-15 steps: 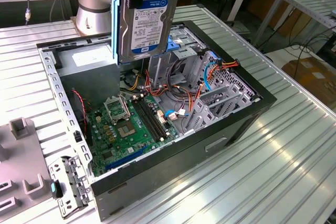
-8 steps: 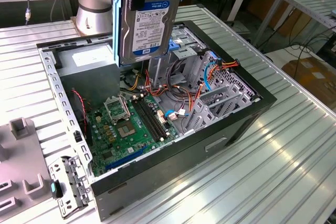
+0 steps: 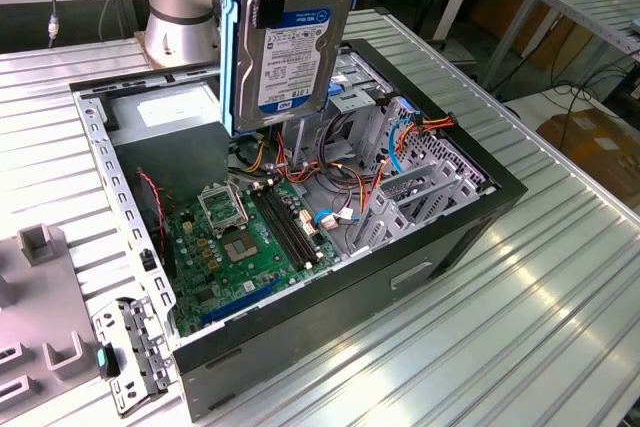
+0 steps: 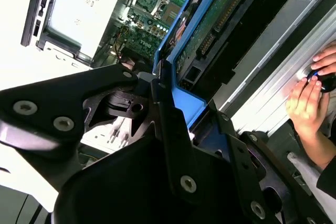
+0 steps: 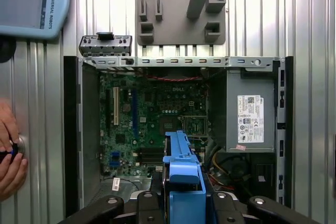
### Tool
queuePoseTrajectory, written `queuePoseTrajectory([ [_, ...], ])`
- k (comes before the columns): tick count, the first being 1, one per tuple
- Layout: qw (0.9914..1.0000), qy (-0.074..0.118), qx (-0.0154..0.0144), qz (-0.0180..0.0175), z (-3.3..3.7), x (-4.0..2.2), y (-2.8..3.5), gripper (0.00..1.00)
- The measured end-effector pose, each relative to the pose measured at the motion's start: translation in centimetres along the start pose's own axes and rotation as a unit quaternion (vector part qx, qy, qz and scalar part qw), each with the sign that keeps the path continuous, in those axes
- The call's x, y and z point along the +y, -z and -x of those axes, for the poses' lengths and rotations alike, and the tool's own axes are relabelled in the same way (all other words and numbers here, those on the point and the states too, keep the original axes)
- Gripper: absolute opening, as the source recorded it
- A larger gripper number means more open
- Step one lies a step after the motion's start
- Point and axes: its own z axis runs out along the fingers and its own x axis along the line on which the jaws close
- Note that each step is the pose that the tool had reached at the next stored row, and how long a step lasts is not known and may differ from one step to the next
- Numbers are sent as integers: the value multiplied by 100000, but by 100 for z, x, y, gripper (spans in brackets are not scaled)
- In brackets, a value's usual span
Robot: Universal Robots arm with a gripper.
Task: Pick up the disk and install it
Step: 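Insert the disk into the insertion slot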
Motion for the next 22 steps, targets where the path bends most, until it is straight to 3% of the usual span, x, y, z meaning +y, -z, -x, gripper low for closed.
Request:
queuePoseTrajectory([
  [16, 100000, 5, 6, 1, -43, -1, -1, 37],
  [20, 100000, 0, 162, -3, -175, -2, -7, 37],
  [21, 100000, 6, 279, -4, -244, -13, -12, 37],
  [22, 99999, 0, 317, -9, -252, -43, -17, 37],
])
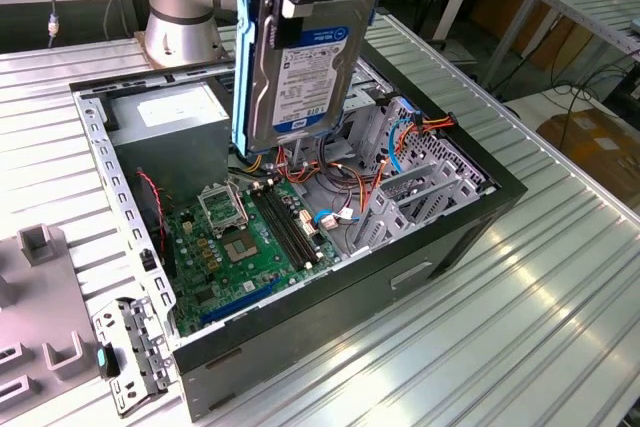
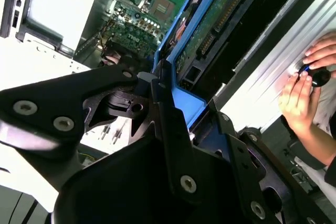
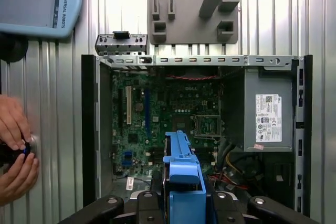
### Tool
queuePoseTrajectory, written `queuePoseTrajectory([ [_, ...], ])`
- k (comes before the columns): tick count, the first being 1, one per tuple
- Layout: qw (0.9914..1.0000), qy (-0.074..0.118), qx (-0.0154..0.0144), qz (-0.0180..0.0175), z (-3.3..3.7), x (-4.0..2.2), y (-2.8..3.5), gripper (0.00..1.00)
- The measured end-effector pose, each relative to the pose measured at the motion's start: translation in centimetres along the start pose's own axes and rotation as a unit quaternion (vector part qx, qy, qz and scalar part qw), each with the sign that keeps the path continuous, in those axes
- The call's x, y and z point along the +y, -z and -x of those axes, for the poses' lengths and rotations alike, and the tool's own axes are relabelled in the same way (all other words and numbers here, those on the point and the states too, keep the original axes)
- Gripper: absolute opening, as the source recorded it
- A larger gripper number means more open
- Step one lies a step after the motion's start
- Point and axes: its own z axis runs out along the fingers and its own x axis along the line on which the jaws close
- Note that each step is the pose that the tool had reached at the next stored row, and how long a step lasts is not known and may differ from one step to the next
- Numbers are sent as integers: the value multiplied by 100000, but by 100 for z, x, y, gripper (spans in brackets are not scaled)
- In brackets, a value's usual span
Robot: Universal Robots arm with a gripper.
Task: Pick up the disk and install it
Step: 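Insert the disk into the insertion slot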
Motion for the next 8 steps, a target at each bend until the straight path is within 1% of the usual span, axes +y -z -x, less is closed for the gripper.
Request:
queuePoseTrajectory([
  [1, 100000, 4, 38, 7, -3, -28, -1, 37],
  [3, 100000, -1, 70, 2, -5, -154, -12, 37],
  [4, 100000, -3, 77, 2, -4, -249, -19, 37],
  [5, 100000, 5, 92, 3, -3, -316, -24, 37],
  [7, 100000, 2, 90, 2, -2, -394, -29, 37],
  [8, 100000, 0, 100, 3, -1, -449, -33, 37],
])
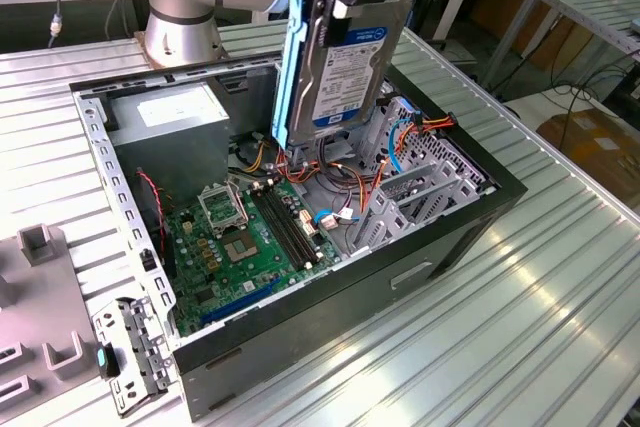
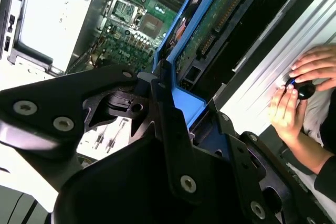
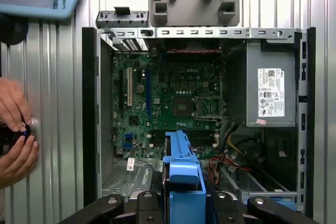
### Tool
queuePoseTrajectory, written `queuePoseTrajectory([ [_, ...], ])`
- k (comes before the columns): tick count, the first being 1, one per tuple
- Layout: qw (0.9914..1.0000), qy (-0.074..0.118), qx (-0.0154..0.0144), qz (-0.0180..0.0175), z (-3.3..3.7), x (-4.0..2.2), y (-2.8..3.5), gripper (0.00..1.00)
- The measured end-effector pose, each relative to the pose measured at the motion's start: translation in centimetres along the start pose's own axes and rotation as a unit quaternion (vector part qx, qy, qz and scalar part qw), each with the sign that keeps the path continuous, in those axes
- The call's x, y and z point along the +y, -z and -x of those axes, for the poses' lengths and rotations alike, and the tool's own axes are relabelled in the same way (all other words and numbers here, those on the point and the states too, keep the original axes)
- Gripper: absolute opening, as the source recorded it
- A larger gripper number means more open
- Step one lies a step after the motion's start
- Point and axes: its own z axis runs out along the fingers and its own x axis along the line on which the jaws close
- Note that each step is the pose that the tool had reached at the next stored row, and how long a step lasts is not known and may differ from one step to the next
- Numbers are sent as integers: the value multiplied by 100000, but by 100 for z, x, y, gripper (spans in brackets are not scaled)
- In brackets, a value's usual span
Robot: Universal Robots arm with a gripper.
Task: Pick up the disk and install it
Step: 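Insert the disk into the insertion slot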
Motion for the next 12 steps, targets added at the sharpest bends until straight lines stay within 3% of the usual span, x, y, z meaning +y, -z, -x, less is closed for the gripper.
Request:
queuePoseTrajectory([
  [6, 100000, -1, 19, 3, -5, -265, -22, 37],
  [10, 100000, 4, 5, -1, -137, -323, -54, 37],
  [12, 100000, 2, 14, 0, -234, -340, -70, 37],
])
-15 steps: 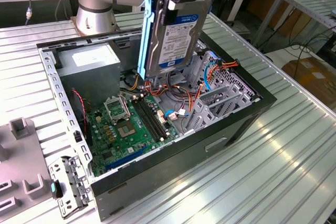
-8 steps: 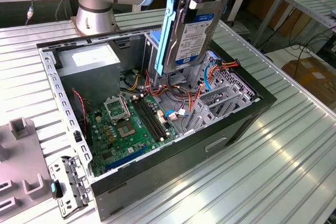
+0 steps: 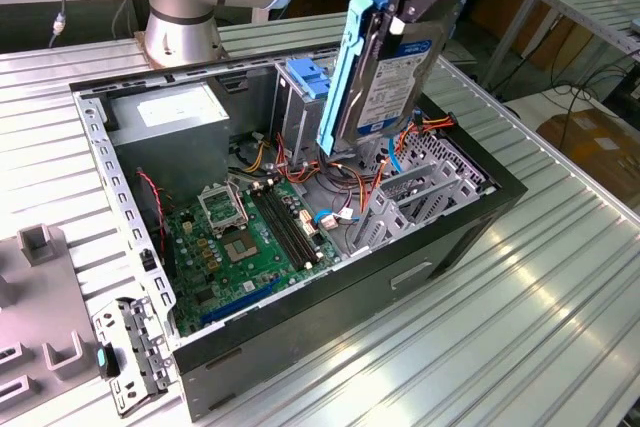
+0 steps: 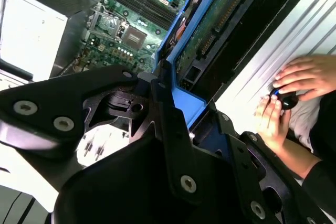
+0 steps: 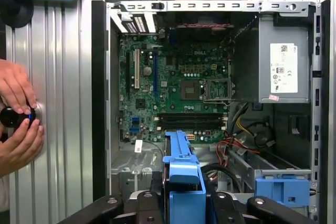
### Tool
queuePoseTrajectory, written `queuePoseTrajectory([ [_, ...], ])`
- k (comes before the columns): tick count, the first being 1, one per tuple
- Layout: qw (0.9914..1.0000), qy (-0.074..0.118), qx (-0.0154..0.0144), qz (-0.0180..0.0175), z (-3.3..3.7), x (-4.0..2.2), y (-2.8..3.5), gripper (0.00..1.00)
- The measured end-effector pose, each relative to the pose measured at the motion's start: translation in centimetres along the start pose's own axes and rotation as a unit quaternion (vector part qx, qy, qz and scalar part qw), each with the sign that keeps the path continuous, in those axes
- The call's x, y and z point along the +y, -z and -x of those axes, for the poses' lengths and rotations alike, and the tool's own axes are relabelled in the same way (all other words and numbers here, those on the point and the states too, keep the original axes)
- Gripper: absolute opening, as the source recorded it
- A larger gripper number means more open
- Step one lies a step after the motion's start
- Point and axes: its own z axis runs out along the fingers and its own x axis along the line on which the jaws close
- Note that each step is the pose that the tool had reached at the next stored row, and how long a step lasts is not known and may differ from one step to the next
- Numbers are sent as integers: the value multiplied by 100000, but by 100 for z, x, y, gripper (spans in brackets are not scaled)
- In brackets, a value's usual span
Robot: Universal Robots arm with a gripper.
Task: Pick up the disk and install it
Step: 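Insert the disk into the insertion slot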
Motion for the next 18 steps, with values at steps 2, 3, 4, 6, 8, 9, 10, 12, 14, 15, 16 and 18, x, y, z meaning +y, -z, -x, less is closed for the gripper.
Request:
queuePoseTrajectory([
  [2, 100000, -5, 0, 1, -104, -17, -15, 37],
  [3, 100000, 1, -6, -1, -171, -33, -25, 37],
  [4, 100000, 0, -7, -1, -211, -47, -30, 37],
  [6, 100000, 4, -2, 1, -254, -76, -37, 37],
  [8, 100000, -4, -5, -1, -292, -132, -45, 37],
  [9, 100000, 0, -5, -2, -306, -185, -49, 37],
  [10, 100000, 4, -6, -2, -318, -260, -56, 37],
  [12, 100000, -3, -11, -2, -324, -340, -64, 37],
  [14, 100000, 3, -1, -1, -326, -416, -73, 37],
  [15, 100000, 0, 1, 0, -325, -449, -78, 37],
  [16, 100000, -3, 0, 0, -325, -472, -85, 37],
  [18, 100000, 2, -5, -2, -324, -531, -111, 37],
])
